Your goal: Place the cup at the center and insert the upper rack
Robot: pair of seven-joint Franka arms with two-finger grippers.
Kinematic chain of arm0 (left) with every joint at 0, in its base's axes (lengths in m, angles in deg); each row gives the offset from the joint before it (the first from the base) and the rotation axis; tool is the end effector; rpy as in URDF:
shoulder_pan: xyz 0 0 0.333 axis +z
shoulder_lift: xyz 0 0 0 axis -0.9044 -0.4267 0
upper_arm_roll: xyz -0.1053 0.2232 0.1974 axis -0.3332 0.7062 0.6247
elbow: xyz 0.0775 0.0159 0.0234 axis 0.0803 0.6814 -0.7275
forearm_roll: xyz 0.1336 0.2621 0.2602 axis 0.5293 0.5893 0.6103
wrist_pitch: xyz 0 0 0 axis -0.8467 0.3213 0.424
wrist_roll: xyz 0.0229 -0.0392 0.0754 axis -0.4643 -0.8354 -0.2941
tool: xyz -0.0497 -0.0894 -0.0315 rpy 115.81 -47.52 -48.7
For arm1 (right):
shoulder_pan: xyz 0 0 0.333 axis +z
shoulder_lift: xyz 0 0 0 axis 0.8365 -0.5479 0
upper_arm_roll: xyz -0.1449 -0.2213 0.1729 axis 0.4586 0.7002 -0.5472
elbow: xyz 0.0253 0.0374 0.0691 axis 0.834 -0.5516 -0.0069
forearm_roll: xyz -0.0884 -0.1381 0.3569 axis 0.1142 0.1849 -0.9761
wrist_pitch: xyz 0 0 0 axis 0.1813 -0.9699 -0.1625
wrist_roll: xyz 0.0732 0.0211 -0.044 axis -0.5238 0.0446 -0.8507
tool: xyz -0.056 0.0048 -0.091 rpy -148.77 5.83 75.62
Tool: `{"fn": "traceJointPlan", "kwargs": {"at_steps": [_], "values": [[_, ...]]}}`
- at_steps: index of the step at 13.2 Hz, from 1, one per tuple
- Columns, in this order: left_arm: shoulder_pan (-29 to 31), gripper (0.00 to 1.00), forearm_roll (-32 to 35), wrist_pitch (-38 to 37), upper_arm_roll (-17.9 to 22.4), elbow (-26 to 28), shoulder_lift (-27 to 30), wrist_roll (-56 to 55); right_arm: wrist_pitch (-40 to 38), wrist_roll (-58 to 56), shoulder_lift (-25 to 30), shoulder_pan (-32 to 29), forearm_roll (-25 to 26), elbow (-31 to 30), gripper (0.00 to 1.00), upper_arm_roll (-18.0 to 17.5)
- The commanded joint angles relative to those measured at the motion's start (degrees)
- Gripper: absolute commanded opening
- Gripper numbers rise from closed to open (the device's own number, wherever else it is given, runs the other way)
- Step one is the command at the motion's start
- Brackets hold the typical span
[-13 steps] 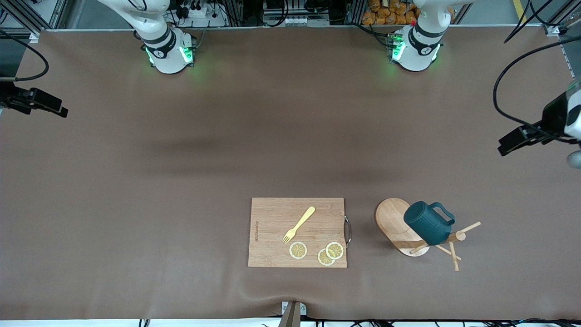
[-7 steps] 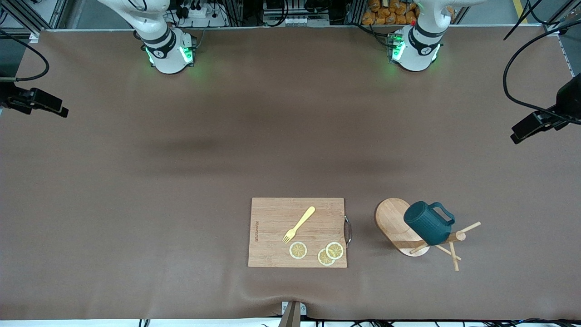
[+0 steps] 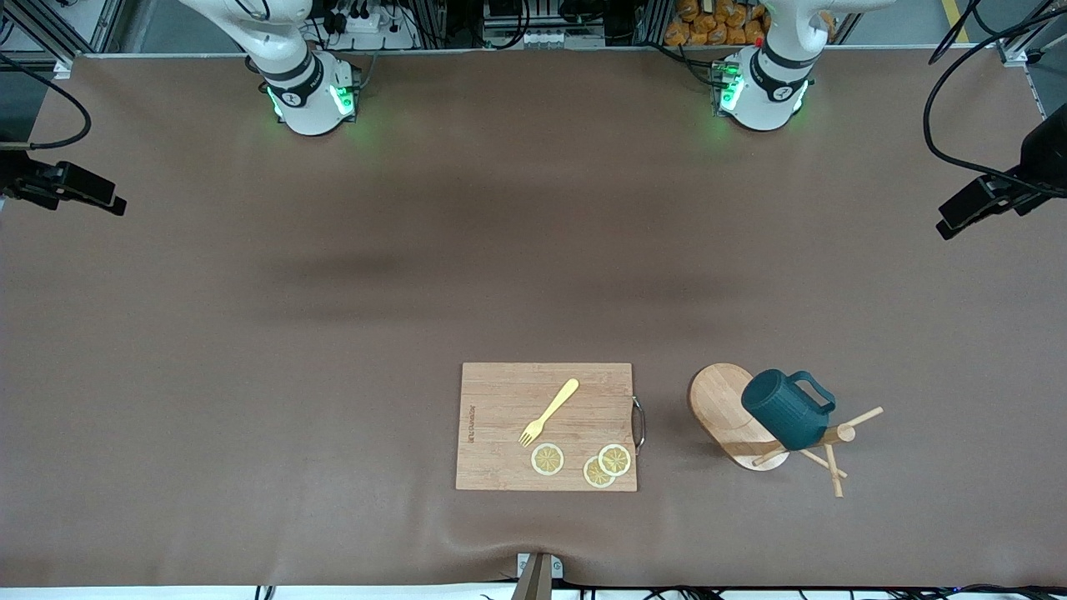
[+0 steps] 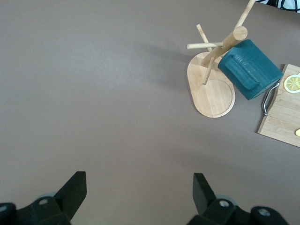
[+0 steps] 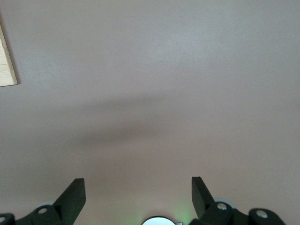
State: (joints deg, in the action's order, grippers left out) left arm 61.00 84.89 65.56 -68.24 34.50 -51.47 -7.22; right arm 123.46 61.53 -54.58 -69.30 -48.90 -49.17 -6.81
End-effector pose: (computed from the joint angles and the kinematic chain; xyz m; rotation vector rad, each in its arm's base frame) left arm 0.5535 -0.0242 0.6540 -3.0477 -0.4625 -0.0942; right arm 0.5285 -0.0514 0.6100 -3.0894 0.1835 0.1757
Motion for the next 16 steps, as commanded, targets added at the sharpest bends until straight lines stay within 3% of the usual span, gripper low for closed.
{"fn": "traceJointPlan", "kwargs": {"at_steps": [1, 13, 16], "values": [[-0.65, 1.00, -0.62, -0.48, 0.87, 2.23, 2.15, 1.05, -0.15, -0.67, 0.30, -0.66, -0.93, -0.06, 1.00, -0.43], [-2.14, 1.00, -1.06, -0.13, 0.43, 5.39, 4.43, 1.23, -1.73, -0.58, 0.30, -1.18, -0.93, 0.20, 1.00, -0.34], [-2.41, 1.00, -1.05, -1.45, 0.16, 5.48, 4.44, 5.96, -1.82, -0.23, 0.30, -1.71, -1.01, 0.20, 1.00, -0.43]]}}
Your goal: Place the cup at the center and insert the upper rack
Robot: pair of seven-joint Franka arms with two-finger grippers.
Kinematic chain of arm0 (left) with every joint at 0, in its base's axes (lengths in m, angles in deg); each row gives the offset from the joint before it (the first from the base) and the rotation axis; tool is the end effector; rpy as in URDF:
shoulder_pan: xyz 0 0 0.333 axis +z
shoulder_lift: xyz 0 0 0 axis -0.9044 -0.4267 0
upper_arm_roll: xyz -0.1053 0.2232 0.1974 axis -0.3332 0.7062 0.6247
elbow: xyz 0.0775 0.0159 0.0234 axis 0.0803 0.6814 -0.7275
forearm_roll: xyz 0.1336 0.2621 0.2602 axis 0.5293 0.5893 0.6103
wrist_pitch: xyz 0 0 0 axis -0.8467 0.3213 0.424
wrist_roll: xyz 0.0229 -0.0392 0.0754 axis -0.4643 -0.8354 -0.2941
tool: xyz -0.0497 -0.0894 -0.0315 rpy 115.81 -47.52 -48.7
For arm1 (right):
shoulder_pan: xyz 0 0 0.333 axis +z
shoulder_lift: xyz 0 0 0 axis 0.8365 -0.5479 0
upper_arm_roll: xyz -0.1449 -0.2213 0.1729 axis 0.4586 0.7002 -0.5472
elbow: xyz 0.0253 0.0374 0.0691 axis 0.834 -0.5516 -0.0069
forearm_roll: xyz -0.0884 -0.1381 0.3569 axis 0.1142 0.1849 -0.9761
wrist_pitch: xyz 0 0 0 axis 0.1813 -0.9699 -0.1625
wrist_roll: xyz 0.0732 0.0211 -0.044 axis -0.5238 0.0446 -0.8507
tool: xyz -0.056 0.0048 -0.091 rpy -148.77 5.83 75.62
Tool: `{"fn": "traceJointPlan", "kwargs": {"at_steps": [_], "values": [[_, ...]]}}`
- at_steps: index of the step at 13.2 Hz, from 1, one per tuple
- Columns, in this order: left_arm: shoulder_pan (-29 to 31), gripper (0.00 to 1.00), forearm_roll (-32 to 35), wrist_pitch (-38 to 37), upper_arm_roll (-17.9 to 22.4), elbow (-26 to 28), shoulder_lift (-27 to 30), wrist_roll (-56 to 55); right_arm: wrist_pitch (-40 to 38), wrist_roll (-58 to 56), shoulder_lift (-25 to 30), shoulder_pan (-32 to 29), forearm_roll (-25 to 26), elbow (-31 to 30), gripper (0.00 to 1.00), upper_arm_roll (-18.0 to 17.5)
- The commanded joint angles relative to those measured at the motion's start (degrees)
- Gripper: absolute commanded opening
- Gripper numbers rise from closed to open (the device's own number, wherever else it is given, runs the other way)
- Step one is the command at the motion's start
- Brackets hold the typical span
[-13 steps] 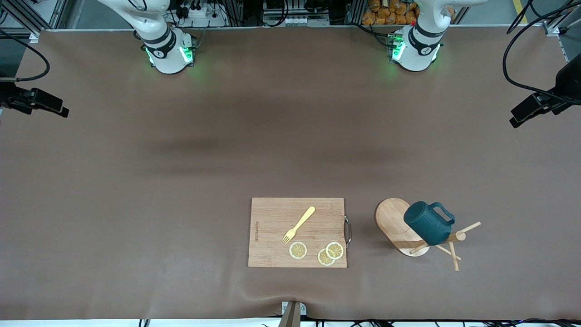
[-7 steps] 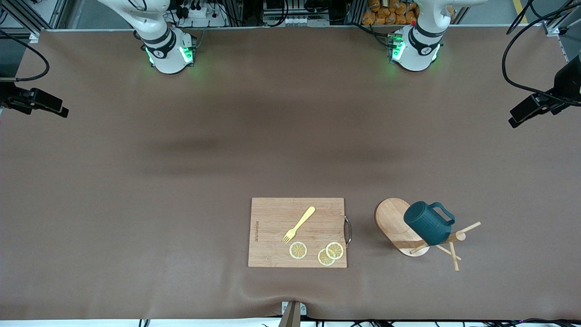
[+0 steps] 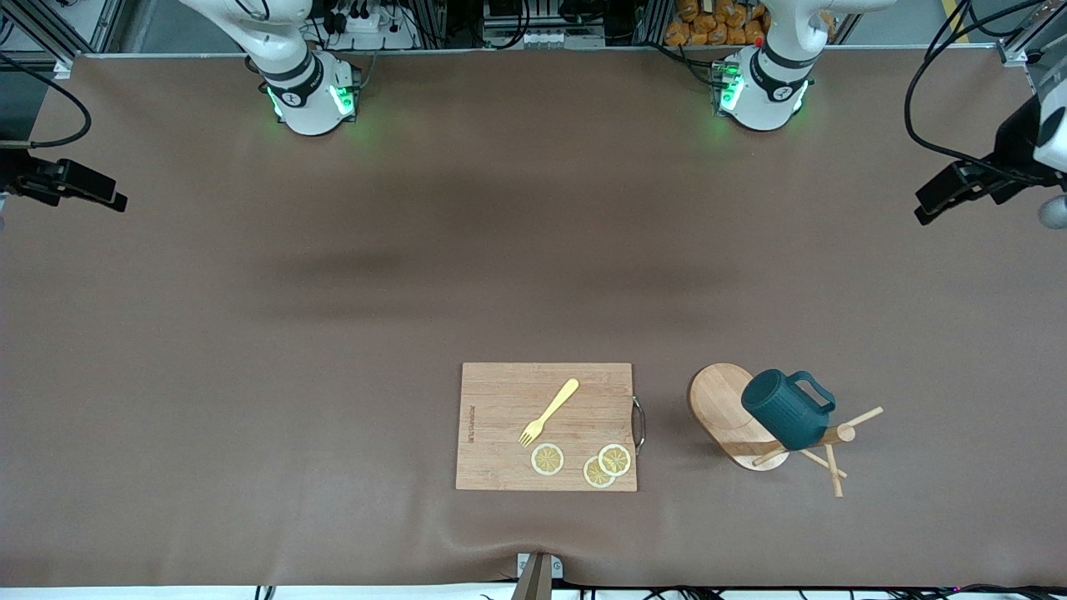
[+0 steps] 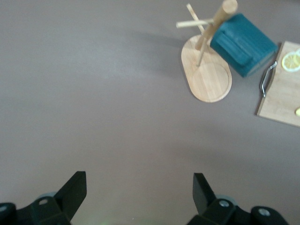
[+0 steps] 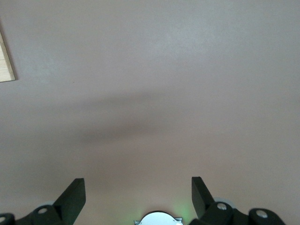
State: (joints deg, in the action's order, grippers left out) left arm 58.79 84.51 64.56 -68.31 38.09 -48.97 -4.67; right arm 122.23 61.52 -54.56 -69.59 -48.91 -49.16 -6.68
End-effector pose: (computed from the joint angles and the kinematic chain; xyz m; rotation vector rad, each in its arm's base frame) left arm 0.5364 -0.0453 0.6468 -3.0650 -0.3332 -0.0367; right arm 0.5255 -0.0549 0.6087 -3.0851 0.1937 0.2077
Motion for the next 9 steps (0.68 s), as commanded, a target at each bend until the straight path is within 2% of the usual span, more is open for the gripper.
{"fn": "traceJointPlan", "kwargs": {"at_steps": [1, 9], "values": [[-0.20, 1.00, -0.68, -0.97, 0.23, 1.89, 1.93, 5.25, -0.93, -0.05, 0.46, -1.42, -0.93, 0.28, 1.00, -0.56], [-0.20, 1.00, -3.14, -1.41, 0.31, 0.22, 1.49, 6.50, -0.93, -0.40, 0.46, -4.15, -1.01, 0.28, 1.00, 0.32]]}}
